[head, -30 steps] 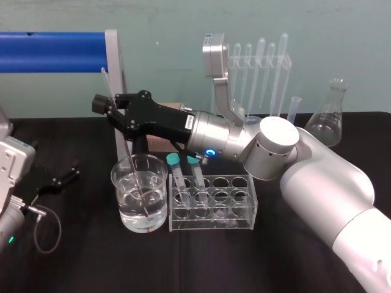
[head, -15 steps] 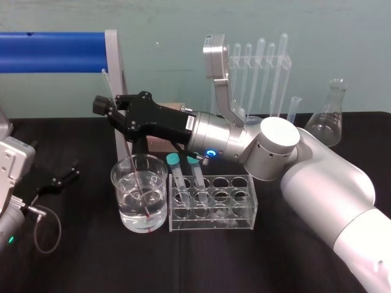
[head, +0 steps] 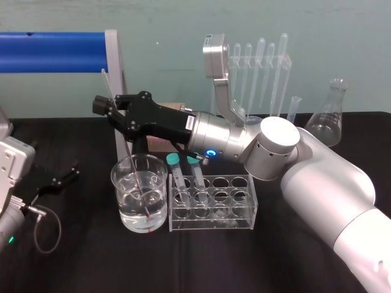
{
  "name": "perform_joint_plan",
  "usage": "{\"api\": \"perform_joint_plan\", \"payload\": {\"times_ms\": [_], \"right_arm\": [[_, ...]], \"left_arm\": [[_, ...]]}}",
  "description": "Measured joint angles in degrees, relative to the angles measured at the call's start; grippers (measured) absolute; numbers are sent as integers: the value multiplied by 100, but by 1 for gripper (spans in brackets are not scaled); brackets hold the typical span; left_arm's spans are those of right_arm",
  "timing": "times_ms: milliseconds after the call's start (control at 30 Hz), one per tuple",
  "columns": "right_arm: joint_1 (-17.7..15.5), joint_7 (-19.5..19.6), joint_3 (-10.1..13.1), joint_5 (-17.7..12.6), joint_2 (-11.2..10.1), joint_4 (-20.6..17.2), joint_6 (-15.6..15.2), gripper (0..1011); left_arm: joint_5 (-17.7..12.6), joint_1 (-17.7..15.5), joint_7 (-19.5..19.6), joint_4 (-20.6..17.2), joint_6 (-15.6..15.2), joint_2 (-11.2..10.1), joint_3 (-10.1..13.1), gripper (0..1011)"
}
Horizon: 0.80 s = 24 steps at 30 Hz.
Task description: Hold the thermometer with one hand and immerse one end into the beaker, then reinsert it into the test tube rack.
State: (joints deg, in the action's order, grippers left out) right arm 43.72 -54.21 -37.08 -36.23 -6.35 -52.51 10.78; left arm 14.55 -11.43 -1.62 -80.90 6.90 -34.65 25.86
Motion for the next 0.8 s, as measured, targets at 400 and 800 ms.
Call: {"api": "perform_joint_plan", "payload": {"times_ms": [400,800], "right_arm": [[-10,16,-3,3,-12,-38,-15,56],[-36,37,-22,0,-22,-79,-31,56]], "left_arm": [[0,0,0,0,0,0,0,1008],[0,0,0,0,0,0,0,1008]]}}
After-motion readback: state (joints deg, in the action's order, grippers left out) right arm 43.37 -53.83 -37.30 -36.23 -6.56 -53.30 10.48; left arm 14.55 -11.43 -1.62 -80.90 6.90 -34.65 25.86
